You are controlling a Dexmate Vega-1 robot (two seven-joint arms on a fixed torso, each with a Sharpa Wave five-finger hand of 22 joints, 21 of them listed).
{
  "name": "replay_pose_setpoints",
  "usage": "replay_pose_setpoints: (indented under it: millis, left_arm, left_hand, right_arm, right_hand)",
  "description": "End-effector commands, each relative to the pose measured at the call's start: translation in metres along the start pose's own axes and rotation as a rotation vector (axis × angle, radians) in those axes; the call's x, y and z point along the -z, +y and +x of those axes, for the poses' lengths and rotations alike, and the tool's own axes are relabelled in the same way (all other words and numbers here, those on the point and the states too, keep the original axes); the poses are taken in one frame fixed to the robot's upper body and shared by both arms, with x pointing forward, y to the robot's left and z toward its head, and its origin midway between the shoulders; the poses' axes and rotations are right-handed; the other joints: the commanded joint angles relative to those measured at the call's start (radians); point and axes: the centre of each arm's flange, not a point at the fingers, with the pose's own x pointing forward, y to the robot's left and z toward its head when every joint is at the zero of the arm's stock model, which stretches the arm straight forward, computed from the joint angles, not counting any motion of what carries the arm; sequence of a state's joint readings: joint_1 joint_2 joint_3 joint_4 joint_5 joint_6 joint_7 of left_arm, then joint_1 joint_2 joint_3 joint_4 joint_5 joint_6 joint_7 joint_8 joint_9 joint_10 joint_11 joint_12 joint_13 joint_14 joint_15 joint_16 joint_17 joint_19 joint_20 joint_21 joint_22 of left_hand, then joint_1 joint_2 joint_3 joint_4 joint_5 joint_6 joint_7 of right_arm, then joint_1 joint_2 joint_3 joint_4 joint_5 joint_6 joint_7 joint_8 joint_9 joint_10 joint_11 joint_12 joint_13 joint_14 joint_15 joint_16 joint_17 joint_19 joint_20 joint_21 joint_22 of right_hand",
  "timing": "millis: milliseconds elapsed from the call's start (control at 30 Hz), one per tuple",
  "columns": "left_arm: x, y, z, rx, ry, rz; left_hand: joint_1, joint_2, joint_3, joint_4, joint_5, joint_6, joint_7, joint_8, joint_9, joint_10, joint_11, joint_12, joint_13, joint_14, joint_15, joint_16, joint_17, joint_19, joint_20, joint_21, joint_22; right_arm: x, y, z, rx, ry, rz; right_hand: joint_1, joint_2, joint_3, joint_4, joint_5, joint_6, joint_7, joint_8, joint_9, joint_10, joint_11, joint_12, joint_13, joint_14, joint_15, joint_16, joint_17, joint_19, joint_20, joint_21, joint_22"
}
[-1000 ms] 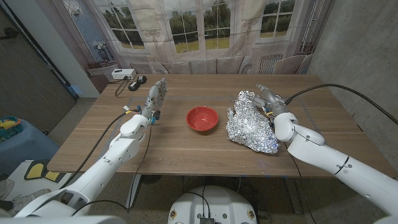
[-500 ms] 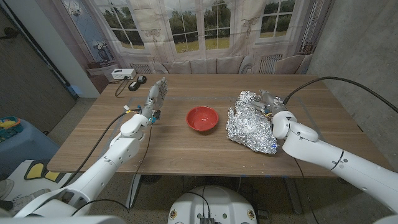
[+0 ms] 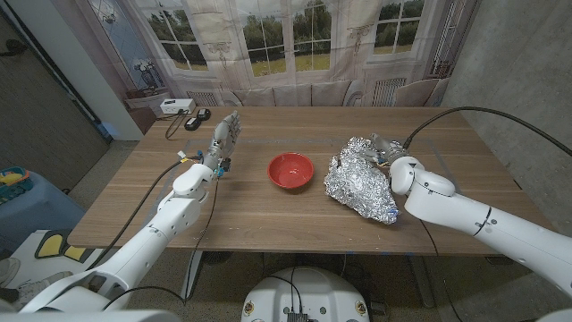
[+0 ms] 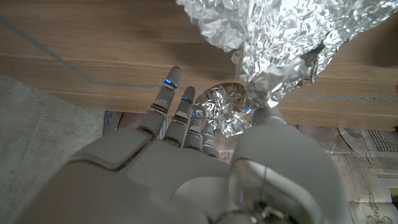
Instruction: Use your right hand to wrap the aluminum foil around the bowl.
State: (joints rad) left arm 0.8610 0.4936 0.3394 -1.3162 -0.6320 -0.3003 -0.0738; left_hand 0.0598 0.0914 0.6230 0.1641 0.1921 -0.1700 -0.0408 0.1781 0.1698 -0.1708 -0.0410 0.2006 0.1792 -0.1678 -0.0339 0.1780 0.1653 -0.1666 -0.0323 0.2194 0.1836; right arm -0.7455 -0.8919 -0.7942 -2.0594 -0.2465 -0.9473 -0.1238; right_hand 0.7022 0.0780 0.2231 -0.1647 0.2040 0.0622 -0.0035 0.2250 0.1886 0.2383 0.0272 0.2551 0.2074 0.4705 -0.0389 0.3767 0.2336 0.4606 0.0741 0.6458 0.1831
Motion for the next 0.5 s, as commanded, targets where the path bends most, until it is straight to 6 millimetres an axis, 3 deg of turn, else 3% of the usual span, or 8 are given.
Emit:
replay_pose_setpoints:
  millis: [33,167,267,367,500]
  left_arm:
    - [0.0002,0.0006,-0.0015,-0.004,0.003,0.002]
    - [0.0,0.0011,-0.002,-0.003,0.004,0.001]
    - [-0.0003,0.0011,-0.0021,-0.002,0.002,0.001]
    - [-0.0008,0.0009,-0.0021,0.0,0.001,0.002]
    - [-0.0012,0.0008,-0.0023,0.002,0.001,0.003]
  left_hand:
    - [0.008,0.096,0.004,0.0,0.007,-0.144,-0.007,0.006,0.005,-0.161,0.001,0.003,0.002,-0.206,0.005,0.0,0.003,-0.085,-0.031,0.003,0.003]
    - [0.009,0.096,0.004,0.0,0.007,-0.144,-0.008,0.006,0.005,-0.161,0.001,0.002,0.002,-0.206,0.005,0.0,0.003,-0.085,-0.031,0.003,0.003]
    - [0.009,0.096,0.004,0.0,0.007,-0.143,-0.007,0.006,0.005,-0.162,0.001,0.002,0.002,-0.207,0.005,0.0,0.003,-0.086,-0.031,0.003,0.004]
    - [0.009,0.096,0.004,0.0,0.007,-0.144,-0.007,0.006,0.005,-0.162,0.001,0.002,0.002,-0.207,0.004,0.0,0.003,-0.086,-0.031,0.003,0.004]
    - [0.009,0.096,0.005,0.0,0.007,-0.144,-0.009,0.006,0.005,-0.163,0.001,0.001,0.002,-0.208,0.004,-0.001,0.003,-0.086,-0.031,0.002,0.004]
  right_arm:
    - [-0.0046,-0.0011,0.0013,0.043,-0.02,-0.014]
    - [-0.0063,-0.0012,-0.0024,0.106,-0.029,-0.024]
    - [-0.007,-0.0022,-0.0049,0.147,-0.036,-0.028]
    - [-0.0071,-0.0033,-0.0064,0.169,-0.036,-0.029]
    - [-0.0068,-0.0042,-0.0082,0.194,-0.043,-0.026]
  right_hand:
    - [0.118,0.03,0.031,-0.008,0.006,0.123,-0.011,0.026,0.002,0.136,-0.005,0.04,0.012,0.129,-0.09,0.092,0.06,0.086,-0.052,0.041,0.009]
    - [0.23,0.047,0.039,-0.007,0.002,0.343,-0.021,0.07,0.003,0.316,-0.025,0.127,0.04,0.295,-0.16,0.235,0.177,0.148,-0.092,0.099,0.019]
    - [0.321,0.055,0.053,-0.017,0.002,0.456,-0.029,0.085,0.005,0.403,-0.036,0.183,0.065,0.367,-0.187,0.312,0.256,0.17,-0.119,0.139,0.028]
    - [0.396,0.059,0.062,-0.013,-0.002,0.544,-0.029,0.097,0.012,0.49,-0.047,0.243,0.091,0.429,-0.189,0.364,0.319,0.179,-0.133,0.179,0.037]
    - [0.418,0.065,0.064,-0.005,-0.007,0.615,-0.03,0.115,0.017,0.529,-0.056,0.275,0.108,0.448,-0.187,0.374,0.345,0.181,-0.137,0.203,0.043]
